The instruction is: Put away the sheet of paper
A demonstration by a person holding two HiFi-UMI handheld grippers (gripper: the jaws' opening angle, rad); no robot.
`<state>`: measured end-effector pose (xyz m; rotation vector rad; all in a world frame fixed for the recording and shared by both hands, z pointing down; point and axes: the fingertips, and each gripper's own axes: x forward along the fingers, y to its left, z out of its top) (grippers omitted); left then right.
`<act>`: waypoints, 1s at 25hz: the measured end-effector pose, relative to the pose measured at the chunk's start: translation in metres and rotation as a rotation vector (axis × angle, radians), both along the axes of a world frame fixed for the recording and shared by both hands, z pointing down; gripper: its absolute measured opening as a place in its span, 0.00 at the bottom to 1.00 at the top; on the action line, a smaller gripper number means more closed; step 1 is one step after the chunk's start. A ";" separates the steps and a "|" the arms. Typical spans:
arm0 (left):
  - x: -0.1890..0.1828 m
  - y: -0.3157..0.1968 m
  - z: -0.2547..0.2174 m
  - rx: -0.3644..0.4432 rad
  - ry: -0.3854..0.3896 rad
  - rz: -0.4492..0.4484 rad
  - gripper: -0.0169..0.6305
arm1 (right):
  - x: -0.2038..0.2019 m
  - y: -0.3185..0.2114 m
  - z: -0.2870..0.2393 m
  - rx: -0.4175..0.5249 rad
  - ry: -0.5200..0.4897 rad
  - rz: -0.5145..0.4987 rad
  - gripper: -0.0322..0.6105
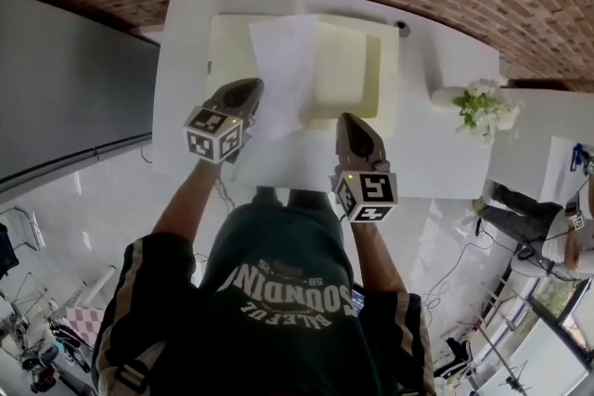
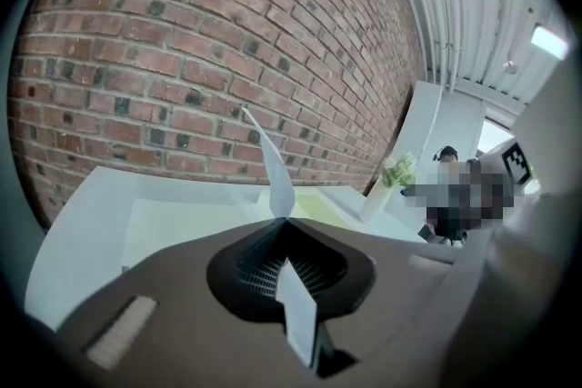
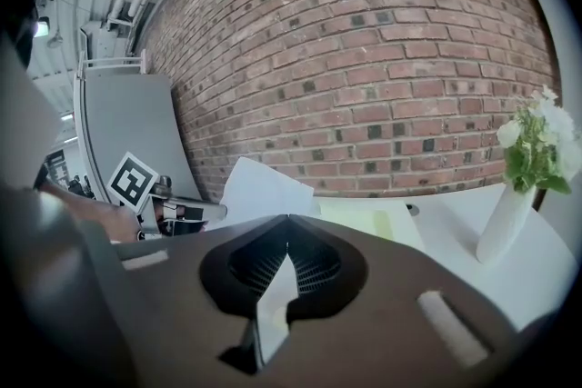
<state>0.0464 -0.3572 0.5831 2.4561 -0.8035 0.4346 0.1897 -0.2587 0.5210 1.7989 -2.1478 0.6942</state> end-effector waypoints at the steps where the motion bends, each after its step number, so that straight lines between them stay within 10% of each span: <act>1: 0.000 -0.003 0.004 -0.010 -0.005 -0.006 0.05 | 0.002 -0.001 0.002 -0.004 -0.002 0.002 0.05; 25: 0.009 -0.040 0.077 -0.174 -0.130 0.016 0.05 | 0.028 -0.016 0.039 -0.079 -0.035 0.017 0.05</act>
